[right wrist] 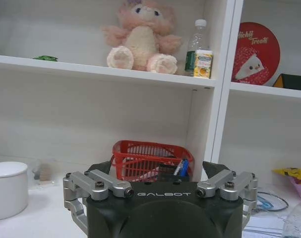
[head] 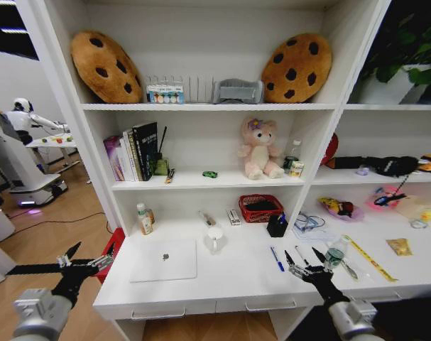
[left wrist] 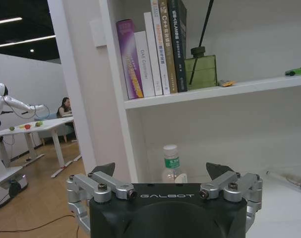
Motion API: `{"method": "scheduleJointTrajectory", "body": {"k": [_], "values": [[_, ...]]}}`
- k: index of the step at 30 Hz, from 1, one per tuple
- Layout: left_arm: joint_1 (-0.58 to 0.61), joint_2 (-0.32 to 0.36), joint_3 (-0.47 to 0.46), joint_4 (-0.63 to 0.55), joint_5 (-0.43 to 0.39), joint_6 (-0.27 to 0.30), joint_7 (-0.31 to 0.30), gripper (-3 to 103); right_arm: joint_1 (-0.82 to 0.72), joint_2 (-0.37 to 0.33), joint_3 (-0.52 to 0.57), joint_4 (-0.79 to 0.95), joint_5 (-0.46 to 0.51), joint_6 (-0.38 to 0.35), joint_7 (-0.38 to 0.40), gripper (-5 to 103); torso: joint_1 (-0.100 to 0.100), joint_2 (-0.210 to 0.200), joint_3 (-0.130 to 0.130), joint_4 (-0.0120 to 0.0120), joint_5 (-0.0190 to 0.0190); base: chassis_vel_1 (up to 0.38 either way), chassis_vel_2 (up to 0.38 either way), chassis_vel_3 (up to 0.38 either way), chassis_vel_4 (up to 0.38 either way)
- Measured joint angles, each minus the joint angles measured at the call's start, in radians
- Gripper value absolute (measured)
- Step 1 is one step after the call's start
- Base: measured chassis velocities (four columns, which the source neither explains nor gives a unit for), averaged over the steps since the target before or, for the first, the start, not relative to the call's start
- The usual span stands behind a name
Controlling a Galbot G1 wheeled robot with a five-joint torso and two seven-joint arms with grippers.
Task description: Organize the objects on the table.
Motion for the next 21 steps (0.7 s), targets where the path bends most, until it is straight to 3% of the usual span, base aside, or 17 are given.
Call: {"method": "scheduleJointTrajectory", "body": {"k": [12,14,16,17,21], "values": [[0.0,0.0,0.0,0.0,0.0,0.0,0.0,100,0.01,0.013,-0.042,-0.025,-0.028,0.017,-0.013,100,0.0,0.0,0.0,-0.0004,0.0002,-0.252,-0.252,0.252,0.244],[0.0,0.0,0.0,0.0,0.0,0.0,0.0,100,0.024,0.008,-0.067,-0.028,-0.026,0.032,-0.017,100,0.0,0.0,0.0,-0.0001,-0.0015,-0.328,-0.352,0.326,0.33],[0.0,0.0,0.0,0.0,0.0,0.0,0.0,100,0.027,0.005,-0.075,-0.03,-0.022,0.039,-0.019,100,0.0,0.0,0.0,-0.0002,-0.0009,-0.337,-0.351,0.321,0.353],[0.0,0.0,0.0,0.0,0.0,0.0,0.0,100,0.038,-0.001,-0.1,-0.031,-0.016,0.046,-0.025,100,0.0,0.0,0.0,-0.0002,0.0011,-0.308,-0.351,0.317,0.307],[0.0,0.0,0.0,0.0,0.0,0.0,0.0,100,0.069,-0.028,-0.173,-0.02,0.002,0.04,-0.034,100,0.0,0.0,0.0,0.0001,0.0004,-0.251,-0.295,0.269,0.247]]}}
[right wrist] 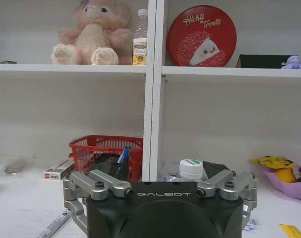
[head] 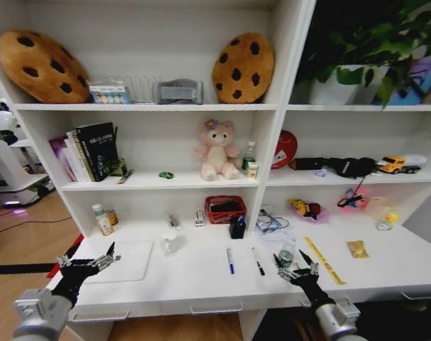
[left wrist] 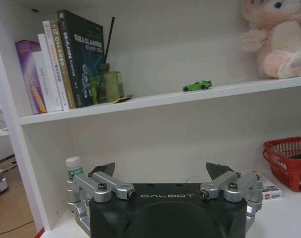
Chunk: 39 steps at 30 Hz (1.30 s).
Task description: Organize the objects on the table.
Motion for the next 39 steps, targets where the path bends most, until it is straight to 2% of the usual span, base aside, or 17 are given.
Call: {"method": "scheduleJointTrajectory", "body": {"k": [4,5,9,12,14,17,19,22,25,26,28,29,30,32,34,35,39], "values": [[0.0,0.0,0.0,0.0,0.0,0.0,0.0,100,0.031,-0.021,-0.063,0.011,0.009,-0.026,0.002,100,0.0,0.0,0.0,-0.0001,-0.0001,-0.033,-0.145,0.144,0.079],[0.0,0.0,0.0,0.0,0.0,0.0,0.0,100,0.051,-0.035,-0.101,0.015,0.02,-0.049,0.003,100,0.0,0.0,0.0,-0.0014,-0.0004,0.0,0.0,0.0,0.0],[0.0,0.0,0.0,0.0,0.0,0.0,0.0,100,0.117,-0.081,-0.193,0.009,0.044,-0.088,-0.008,100,0.0,0.0,0.0,0.0,-0.0011,0.007,0.05,-0.04,-0.086],[0.0,0.0,0.0,0.0,0.0,0.0,0.0,100,0.141,-0.091,-0.216,0.002,0.051,-0.096,-0.01,100,0.0,0.0,0.0,0.0001,-0.0011,0.075,0.09,-0.036,-0.066],[0.0,0.0,-0.001,0.0,0.0,0.0,-0.001,100,0.247,-0.106,-0.304,-0.037,0.079,-0.131,-0.001,100,0.0,0.0,0.0,-0.0001,-0.0006,0.041,0.011,-0.017,-0.012],[0.0,0.0,-0.001,0.0,0.0,0.0,0.0,100,0.292,-0.108,-0.341,-0.053,0.099,-0.159,0.022,100,0.0,0.0,0.0,-0.0003,-0.0005,0.0,0.0,0.0,0.0],[0.0,0.0,0.0,0.0,0.0,0.0,0.0,100,0.397,-0.107,-0.439,-0.091,0.165,-0.224,0.086,100,0.0,0.0,0.0,-0.0004,-0.0002,0.0,0.0,0.0,0.0],[0.0,0.0,0.0,0.0,0.0,0.0,0.0,100,0.44,-0.099,-0.479,-0.102,0.187,-0.244,0.112,100,0.0,0.0,0.0,-0.0003,-0.0004,0.0,0.0,0.0,0.0],[0.0,0.0,0.0,0.0,0.0,0.0,0.0,100,0.601,-0.056,-0.638,-0.147,0.27,-0.317,0.247,100,0.0,0.0,0.0,-0.0002,-0.0006,0.0,0.0,0.0,0.0],[0.0,0.0,0.0,0.0,0.0,0.0,0.0,100,0.601,-0.056,-0.638,-0.147,0.27,-0.317,0.247,100,0.0,0.0,0.0,-0.0002,-0.0006,0.0,0.0,0.0,0.0],[0.0,0.0,0.0,0.0,0.0,0.0,0.0,100,0.69,-0.034,-0.728,-0.188,0.275,-0.328,0.323,100,0.0,0.0,0.0,-0.0001,-0.0005,0.0,0.0,0.0,0.0],[0.0,0.0,0.0,0.0,0.0,0.0,0.0,100,0.69,-0.034,-0.728,-0.188,0.275,-0.328,0.323,100,0.0,0.0,0.0,-0.0001,-0.0005,0.0,0.0,0.0,0.0],[0.0,0.0,0.0,0.0,0.0,0.0,0.0,100,0.742,-0.017,-0.782,-0.21,0.275,-0.328,0.378,100,0.0,0.0,0.0,0.0,-0.0007,0.0,0.0,0.0,0.0],[0.0,0.0,0.0,0.0,0.0,0.0,0.0,100,0.771,-0.001,-0.813,-0.22,0.279,-0.331,0.415,100,0.0,0.0,0.0,-0.0001,-0.0007,0.0,0.0,0.0,0.0],[0.0,0.0,0.0,0.0,0.0,0.0,0.0,100,0.849,0.069,-0.891,-0.24,0.349,-0.367,0.532,100,0.0,0.0,0.0,-0.0004,-0.0006,0.0,0.0,0.0,0.0],[0.0,0.0,0.0,0.0,0.0,0.0,0.0,100,0.849,0.069,-0.891,-0.24,0.349,-0.367,0.532,100,0.0,0.0,0.0,-0.0004,-0.0006,0.0,0.0,0.0,0.0],[0.0,0.0,0.0,0.0,0.0,0.0,0.0,100,0.919,0.141,-0.957,-0.264,0.425,-0.391,0.637,100,0.0,0.0,0.0,-0.0001,-0.0004,0.0,0.0,0.0,0.0]]}}
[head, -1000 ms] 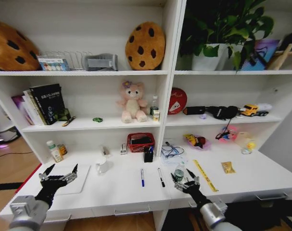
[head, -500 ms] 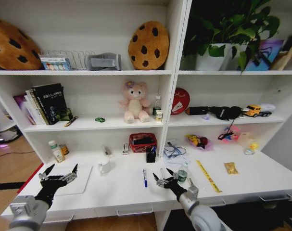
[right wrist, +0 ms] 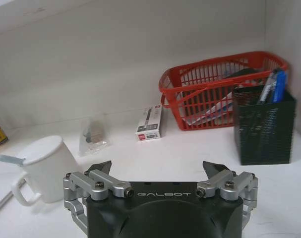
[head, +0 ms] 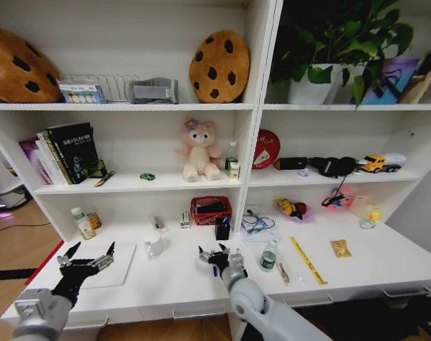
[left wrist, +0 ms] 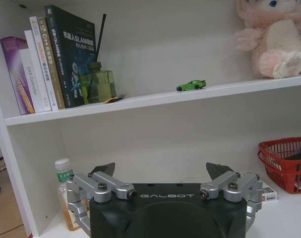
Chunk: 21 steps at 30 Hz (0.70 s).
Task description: Organize the objects on the table.
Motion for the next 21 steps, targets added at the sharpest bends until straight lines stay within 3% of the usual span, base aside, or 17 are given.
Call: {"method": "scheduleJointTrajectory", "body": {"k": [3,6,7,11,21], "values": [[0.0,0.0,0.0,0.0,0.0,0.0,0.0,100,0.1,0.103,-0.064,-0.043,0.078,-0.024,0.188,100,0.0,0.0,0.0,0.0004,-0.0002,0.0,0.0,0.0,0.0],[0.0,0.0,0.0,0.0,0.0,0.0,0.0,100,0.102,0.087,-0.047,-0.029,0.09,-0.039,0.233,100,0.0,0.0,0.0,0.0,-0.0001,0.0,0.0,0.0,0.0],[0.0,0.0,0.0,0.0,0.0,0.0,0.0,100,0.102,0.087,-0.047,-0.029,0.09,-0.039,0.233,100,0.0,0.0,0.0,0.0,-0.0001,0.0,0.0,0.0,0.0],[0.0,0.0,0.0,0.0,0.0,0.0,0.0,100,0.035,-0.025,0.014,0.017,0.119,-0.052,0.248,100,0.0,0.0,0.0,-0.0008,-0.0001,0.0,0.0,0.0,0.0],[0.0,0.0,0.0,0.0,0.0,0.0,0.0,100,0.02,-0.002,0.017,-0.024,0.145,-0.052,0.229,100,0.0,0.0,0.0,0.0,0.0001,0.0,0.0,0.0,0.0]]}}
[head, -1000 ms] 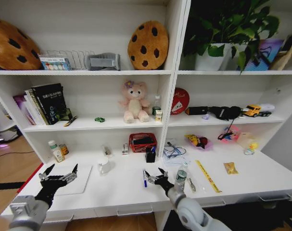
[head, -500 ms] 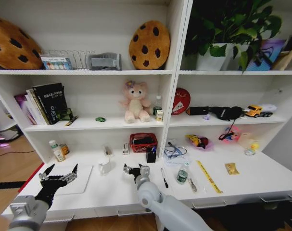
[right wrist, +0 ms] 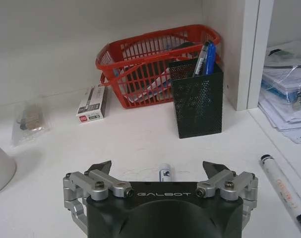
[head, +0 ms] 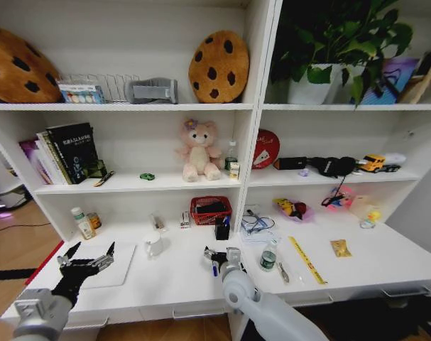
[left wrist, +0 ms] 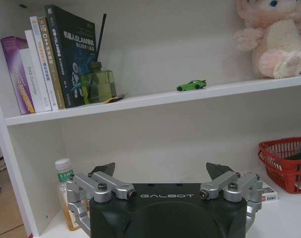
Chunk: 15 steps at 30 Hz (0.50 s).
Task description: Organize the objects on the table.
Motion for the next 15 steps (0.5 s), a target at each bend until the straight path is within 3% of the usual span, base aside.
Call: {"method": "scheduleJointTrajectory", "body": {"k": [15], "values": [[0.0,0.0,0.0,0.0,0.0,0.0,0.0,100,0.009,-0.005,0.028,-0.083,0.005,-0.002,-0.045,100,0.0,0.0,0.0,-0.0001,-0.0001,0.0,0.0,0.0,0.0]]}}
